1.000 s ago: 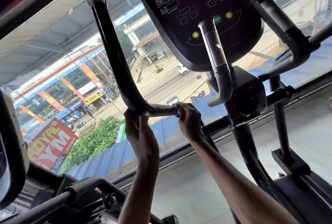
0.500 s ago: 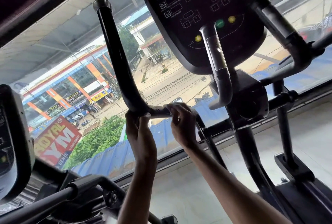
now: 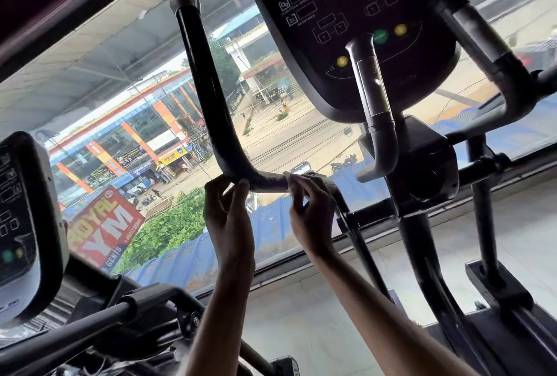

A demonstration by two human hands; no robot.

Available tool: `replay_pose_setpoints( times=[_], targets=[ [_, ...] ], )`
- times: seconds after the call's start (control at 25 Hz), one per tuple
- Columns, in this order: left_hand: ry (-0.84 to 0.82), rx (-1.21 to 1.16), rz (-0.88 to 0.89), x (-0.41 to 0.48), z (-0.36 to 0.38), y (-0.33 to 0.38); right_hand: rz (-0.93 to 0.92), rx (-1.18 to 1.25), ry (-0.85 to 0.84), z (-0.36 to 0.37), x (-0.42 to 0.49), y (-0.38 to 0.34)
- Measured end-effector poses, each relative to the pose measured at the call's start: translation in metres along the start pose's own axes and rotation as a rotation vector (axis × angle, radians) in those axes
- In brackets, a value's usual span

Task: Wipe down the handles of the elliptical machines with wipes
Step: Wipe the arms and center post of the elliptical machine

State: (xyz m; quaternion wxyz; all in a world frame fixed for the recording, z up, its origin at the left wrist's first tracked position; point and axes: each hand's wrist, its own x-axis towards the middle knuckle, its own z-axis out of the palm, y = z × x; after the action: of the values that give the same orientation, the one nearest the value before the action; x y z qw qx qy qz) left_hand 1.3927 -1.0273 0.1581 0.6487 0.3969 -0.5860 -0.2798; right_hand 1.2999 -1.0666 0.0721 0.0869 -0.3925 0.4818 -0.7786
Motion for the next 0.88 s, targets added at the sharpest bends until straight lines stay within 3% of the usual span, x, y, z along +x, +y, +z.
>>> replay_pose_setpoints(
  times=[0.08,0.24,0.4,0.6,0.72,0.88],
  targets=[
    [0.011,0.029,0.034,0.0,-0.003,0.001,0.028,0.076,0.002,0.002,0.0,-0.024],
    [0.002,0.067,0.06,0.001,-0.003,0.002,-0.203,0.077,-0.018,-0.005,-0.01,-0.038],
    [-0.001,0.068,0.049,0.002,-0.007,0.004,0.006,-0.043,0.006,0.001,0.007,-0.018],
    [-0.011,0.09,0.071,0.003,-0.008,0.008,-0.222,0.061,-0.06,-0.005,-0.005,-0.041],
    [0.0,0.108,0.071,0.005,-0.009,0.009,-0.104,-0.038,-0.053,-0.006,0.007,-0.017],
    [0.016,0.088,0.057,0.006,-0.011,0.012,-0.156,0.203,-0.101,0.001,0.017,-0.066]
  ],
)
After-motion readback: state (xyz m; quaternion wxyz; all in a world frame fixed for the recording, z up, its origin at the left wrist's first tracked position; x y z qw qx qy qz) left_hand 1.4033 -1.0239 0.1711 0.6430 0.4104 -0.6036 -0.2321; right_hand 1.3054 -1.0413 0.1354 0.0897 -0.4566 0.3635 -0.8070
